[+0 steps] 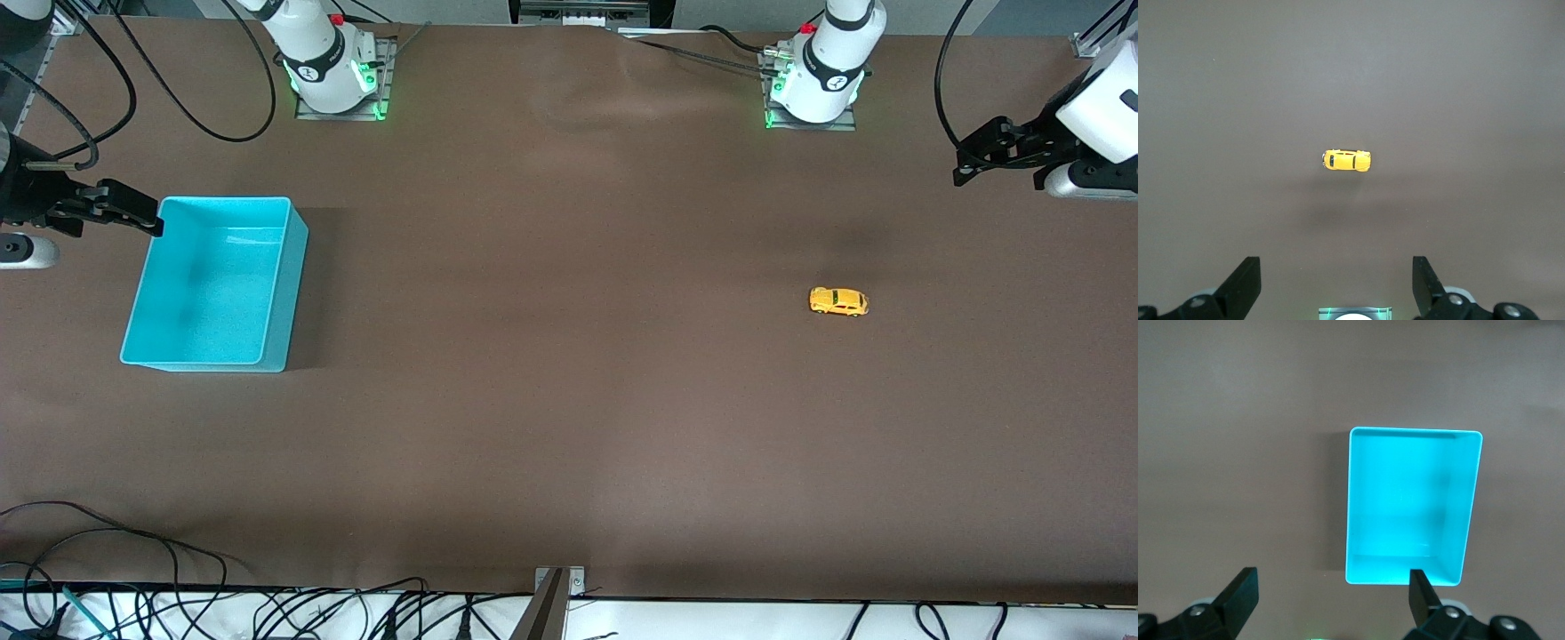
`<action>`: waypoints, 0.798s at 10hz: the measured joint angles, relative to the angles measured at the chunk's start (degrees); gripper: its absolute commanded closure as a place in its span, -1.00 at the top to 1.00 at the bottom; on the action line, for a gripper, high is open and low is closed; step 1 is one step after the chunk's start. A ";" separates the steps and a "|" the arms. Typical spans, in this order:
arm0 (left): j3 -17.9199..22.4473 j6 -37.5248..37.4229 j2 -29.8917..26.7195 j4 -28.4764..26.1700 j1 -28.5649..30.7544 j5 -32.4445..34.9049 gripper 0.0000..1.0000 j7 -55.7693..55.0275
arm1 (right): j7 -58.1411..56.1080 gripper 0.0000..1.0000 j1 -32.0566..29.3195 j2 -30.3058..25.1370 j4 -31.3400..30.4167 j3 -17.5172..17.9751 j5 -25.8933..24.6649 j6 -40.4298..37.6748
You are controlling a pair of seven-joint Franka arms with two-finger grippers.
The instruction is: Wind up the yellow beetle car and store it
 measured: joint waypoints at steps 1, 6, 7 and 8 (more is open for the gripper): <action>0.04 0.00 0.00 -0.16 0.39 0.00 1.00 0.00 | 0.00 1.00 0.01 0.00 0.00 0.06 0.00 0.00; -0.03 0.00 0.00 -0.22 0.78 0.00 1.00 -0.01 | 0.00 1.00 0.21 0.00 0.13 0.41 0.01 0.03; -0.03 0.00 0.00 -0.22 0.78 0.00 1.00 -0.01 | 0.00 1.00 0.26 0.00 0.14 0.46 0.01 0.04; -0.03 0.00 0.00 -0.22 0.78 0.00 1.00 -0.01 | 0.00 1.00 0.26 0.01 0.14 0.48 0.01 0.04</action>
